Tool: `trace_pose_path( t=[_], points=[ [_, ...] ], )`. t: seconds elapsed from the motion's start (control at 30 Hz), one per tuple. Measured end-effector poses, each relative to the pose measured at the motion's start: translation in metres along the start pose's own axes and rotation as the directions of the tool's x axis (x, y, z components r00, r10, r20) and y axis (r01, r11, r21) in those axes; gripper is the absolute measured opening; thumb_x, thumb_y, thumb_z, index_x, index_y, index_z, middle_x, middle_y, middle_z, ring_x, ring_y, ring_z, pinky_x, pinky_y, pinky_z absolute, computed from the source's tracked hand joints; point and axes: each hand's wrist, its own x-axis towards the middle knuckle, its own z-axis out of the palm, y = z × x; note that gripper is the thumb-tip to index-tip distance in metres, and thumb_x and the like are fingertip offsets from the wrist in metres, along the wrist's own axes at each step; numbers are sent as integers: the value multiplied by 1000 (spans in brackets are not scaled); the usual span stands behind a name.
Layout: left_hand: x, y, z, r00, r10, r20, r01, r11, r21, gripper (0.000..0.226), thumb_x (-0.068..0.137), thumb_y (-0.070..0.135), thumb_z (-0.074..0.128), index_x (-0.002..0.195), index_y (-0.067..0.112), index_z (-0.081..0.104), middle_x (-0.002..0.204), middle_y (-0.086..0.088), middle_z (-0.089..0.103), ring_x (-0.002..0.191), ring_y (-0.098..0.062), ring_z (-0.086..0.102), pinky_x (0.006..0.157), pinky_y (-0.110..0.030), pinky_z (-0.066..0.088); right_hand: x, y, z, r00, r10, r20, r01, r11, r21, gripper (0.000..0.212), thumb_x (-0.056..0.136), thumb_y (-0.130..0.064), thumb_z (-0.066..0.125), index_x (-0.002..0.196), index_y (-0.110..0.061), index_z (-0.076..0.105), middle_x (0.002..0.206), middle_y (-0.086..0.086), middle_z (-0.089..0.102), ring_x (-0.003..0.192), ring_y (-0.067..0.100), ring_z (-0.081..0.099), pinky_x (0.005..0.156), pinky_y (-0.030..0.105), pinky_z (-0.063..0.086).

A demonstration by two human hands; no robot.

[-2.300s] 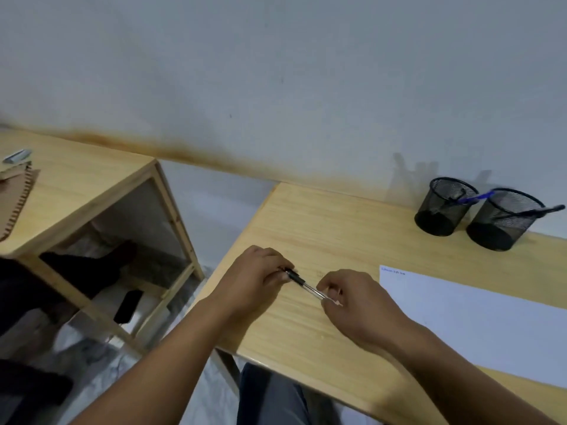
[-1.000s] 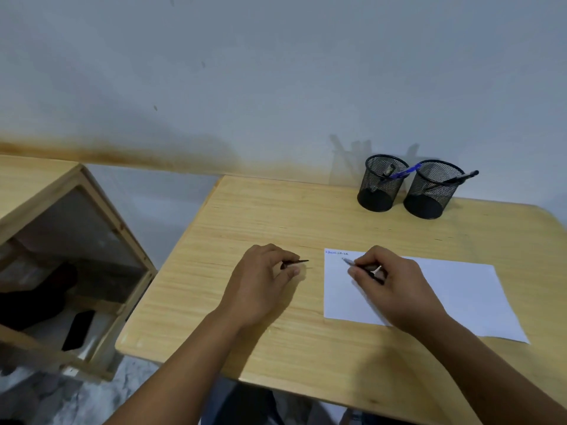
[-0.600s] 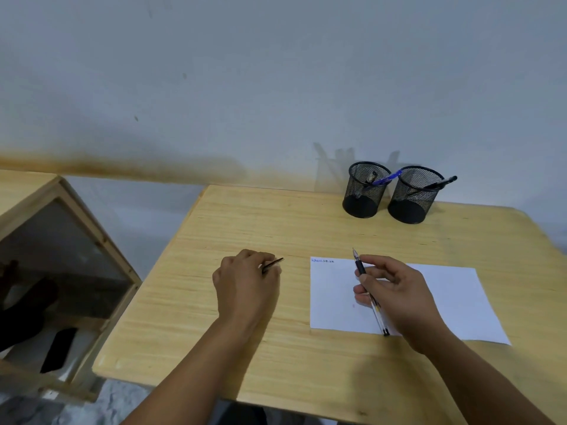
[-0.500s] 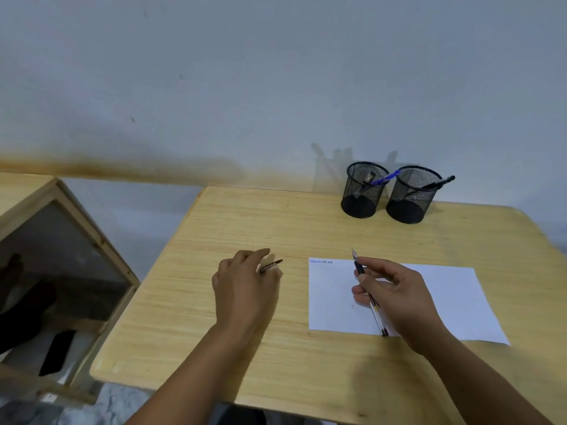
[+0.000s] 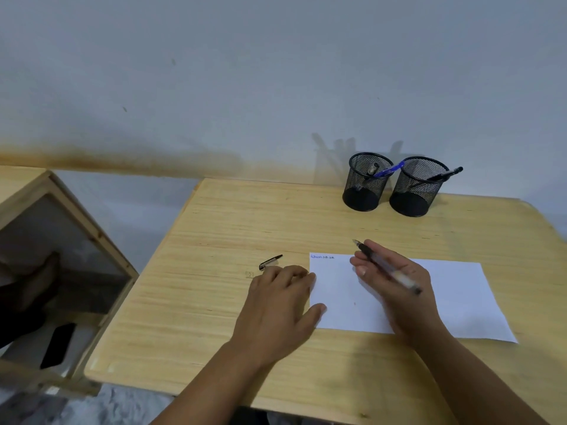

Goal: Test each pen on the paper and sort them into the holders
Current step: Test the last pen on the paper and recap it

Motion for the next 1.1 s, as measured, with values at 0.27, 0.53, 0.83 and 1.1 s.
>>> trace_pose_path(
  t=[0.27,0.53,0.83,1.1],
  points=[
    [-1,-1,1,1000,-12,13,12,1000,9,46,85,61,47,125,38,53,133,20,47,121,-10,35,97,-31,30,23,5,14,981,-96,-168,48,962,-270,7,92,-23,68,97,-24,72,90,3,75,84,17,72,67,14,53],
    [2,0,0,999,-30,19,29,999,18,49,83,61,49,125,38,55,132,20,48,120,-10,36,97,-33,32,28,14,15,977,-184,-111,115,886,-450,11,85,-14,75,93,-21,71,86,-14,71,78,-14,64,65,3,49],
    [3,1,1,999,-40,37,39,998,42,48,83,62,48,125,39,55,133,19,48,121,-10,36,97,-32,31,36,23,16,969,-228,-99,128,798,-590,7,88,-22,73,89,-15,72,73,-6,73,68,6,69,70,24,57],
    [3,1,0,998,-48,43,46,998,43,49,84,63,46,125,39,55,133,19,48,122,-10,36,97,-32,30,36,24,19,955,-285,-77,166,734,-658,13,88,-23,73,93,-11,75,78,1,75,72,12,69,71,26,57]
  ],
)
